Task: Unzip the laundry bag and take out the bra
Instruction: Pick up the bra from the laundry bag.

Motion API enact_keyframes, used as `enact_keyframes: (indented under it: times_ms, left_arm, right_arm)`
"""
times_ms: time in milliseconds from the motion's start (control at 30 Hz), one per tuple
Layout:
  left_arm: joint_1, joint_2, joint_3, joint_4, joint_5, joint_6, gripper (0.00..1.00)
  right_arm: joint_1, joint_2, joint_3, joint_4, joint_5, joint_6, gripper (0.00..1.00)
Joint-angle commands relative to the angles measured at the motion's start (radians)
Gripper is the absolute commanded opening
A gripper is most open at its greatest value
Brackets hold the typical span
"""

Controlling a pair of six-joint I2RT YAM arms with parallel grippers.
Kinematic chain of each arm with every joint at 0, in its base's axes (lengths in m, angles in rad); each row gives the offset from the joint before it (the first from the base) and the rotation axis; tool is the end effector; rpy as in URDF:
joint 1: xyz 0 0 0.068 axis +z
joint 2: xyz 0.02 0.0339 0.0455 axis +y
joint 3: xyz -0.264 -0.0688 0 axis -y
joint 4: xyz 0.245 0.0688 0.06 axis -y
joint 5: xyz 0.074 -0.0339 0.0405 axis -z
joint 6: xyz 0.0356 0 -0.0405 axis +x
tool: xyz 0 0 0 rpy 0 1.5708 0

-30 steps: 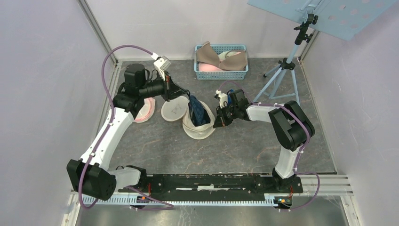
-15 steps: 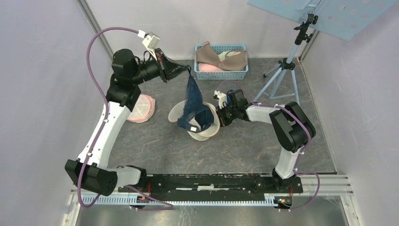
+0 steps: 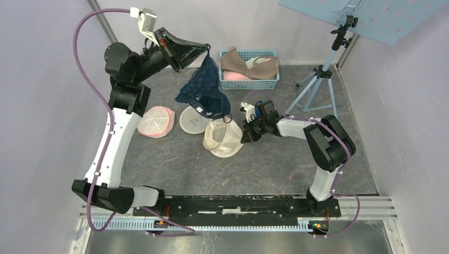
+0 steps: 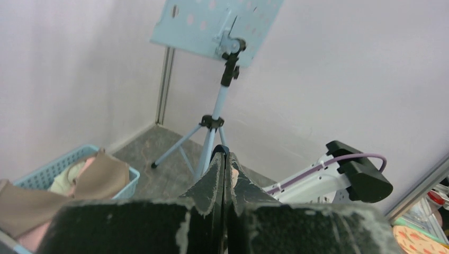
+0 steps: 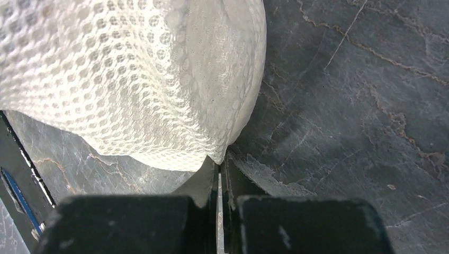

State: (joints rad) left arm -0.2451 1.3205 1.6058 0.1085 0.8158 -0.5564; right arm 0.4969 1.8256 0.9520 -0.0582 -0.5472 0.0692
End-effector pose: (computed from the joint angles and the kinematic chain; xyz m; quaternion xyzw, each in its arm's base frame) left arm 0.2495 -0.0891 0.5336 0.2470 0.5546 -0.5006 0.6171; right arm 0.3007 0.1841 0.1359 -0.2769 0.8752 0.3308 0.2187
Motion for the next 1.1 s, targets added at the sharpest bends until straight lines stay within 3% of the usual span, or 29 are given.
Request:
enact_keyframes:
  times_ms: [0,133,233,500,733,900,1067]
  left_arm:
    - [0.004,0.011,0.073,0.109,0.01,-0.128,0.02]
    - [0.007,0.016,0.108,0.103,0.005,-0.14,0.02]
    - [0.007,0.01,0.107,0.075,-0.007,-0.127,0.02]
    - [0.007,0.003,0.081,0.053,-0.003,-0.161,0.02]
    - [0.007,-0.008,0.045,0.105,-0.001,-0.231,0.02]
    - [0.007,-0.009,0.029,0.156,0.025,-0.294,0.02]
    - [0.007,-0.026,0.009,0.127,-0.016,-0.254,0.02]
  right_arm:
    - [0.0,-0.02,0.001,-0.029,0.068,-0.034,0.0]
    - [0.0,-0.025,0.002,-0.033,0.056,-0.033,0.05]
    - [-0.001,-0.047,0.002,-0.035,0.036,-0.028,0.28]
    - [-0.003,-0.201,0.007,-0.09,-0.011,-0.089,0.65]
    - [-0.016,-0.388,0.029,-0.179,0.001,-0.267,0.74]
    - [-0.04,-0.5,0.047,-0.109,-0.016,-0.341,0.79]
    - [-0.042,-0.561,0.123,-0.014,-0.189,-0.299,0.82]
